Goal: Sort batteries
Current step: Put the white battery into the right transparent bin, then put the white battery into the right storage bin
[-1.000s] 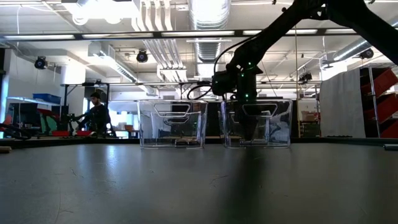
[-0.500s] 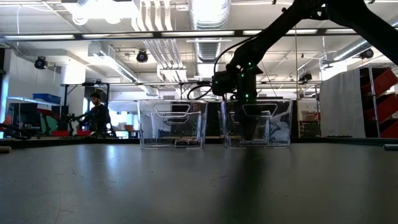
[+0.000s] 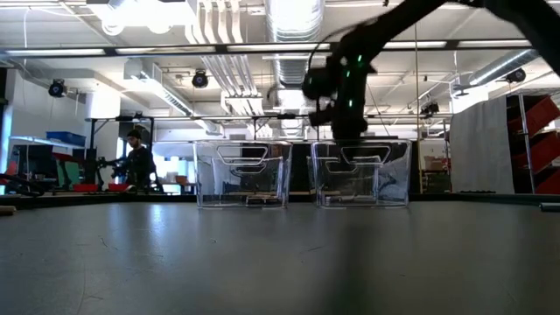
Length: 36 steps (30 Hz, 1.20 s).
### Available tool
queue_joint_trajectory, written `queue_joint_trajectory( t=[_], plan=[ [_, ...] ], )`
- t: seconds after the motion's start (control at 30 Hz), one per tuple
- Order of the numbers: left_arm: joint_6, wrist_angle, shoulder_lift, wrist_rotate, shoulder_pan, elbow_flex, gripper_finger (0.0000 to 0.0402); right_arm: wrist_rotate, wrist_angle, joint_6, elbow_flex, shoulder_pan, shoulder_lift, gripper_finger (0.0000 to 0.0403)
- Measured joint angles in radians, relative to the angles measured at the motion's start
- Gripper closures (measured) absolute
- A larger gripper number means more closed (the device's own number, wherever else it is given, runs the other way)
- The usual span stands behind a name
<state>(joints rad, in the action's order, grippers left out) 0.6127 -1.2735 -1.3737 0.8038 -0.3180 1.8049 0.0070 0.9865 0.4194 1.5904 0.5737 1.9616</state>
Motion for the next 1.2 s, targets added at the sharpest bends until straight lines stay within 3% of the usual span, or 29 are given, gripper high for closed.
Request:
queue_joint_trajectory(
  t=[0.13,0.2,0.47,0.73,0.87,1.07,1.2],
  plan=[
    [0.253,-0.254,-0.004,-0.063,-0.003,-0.036,0.0263,-0.001,0.014,-0.033,0.021,-0.014,-0.128,0.0289],
    [0.382,-0.3,-0.002,-0.1,-0.002,-0.095,0.0263,-0.005,0.009,-0.052,0.026,-0.024,-0.197,0.0281],
    [0.575,-0.238,0.017,-0.54,-0.002,-0.457,0.0263,-0.011,-0.09,-0.189,0.028,-0.098,-0.438,0.0256],
    [0.734,-0.053,0.017,-0.926,0.004,-0.823,0.0263,-0.01,-0.12,-0.305,0.027,-0.191,-0.516,0.0248],
    [0.87,0.049,0.017,-0.952,0.004,-0.948,0.0263,-0.012,-0.118,-0.266,0.027,-0.241,-0.521,0.0254],
    [1.243,0.092,0.017,-0.953,-0.009,-1.056,0.0263,-0.01,-0.094,-0.194,0.027,-0.274,-0.52,0.0264],
    [1.295,0.226,0.017,-0.923,-0.01,-1.097,0.0263,-0.01,-0.025,-0.17,0.027,-0.275,-0.523,0.0268]
  ],
)
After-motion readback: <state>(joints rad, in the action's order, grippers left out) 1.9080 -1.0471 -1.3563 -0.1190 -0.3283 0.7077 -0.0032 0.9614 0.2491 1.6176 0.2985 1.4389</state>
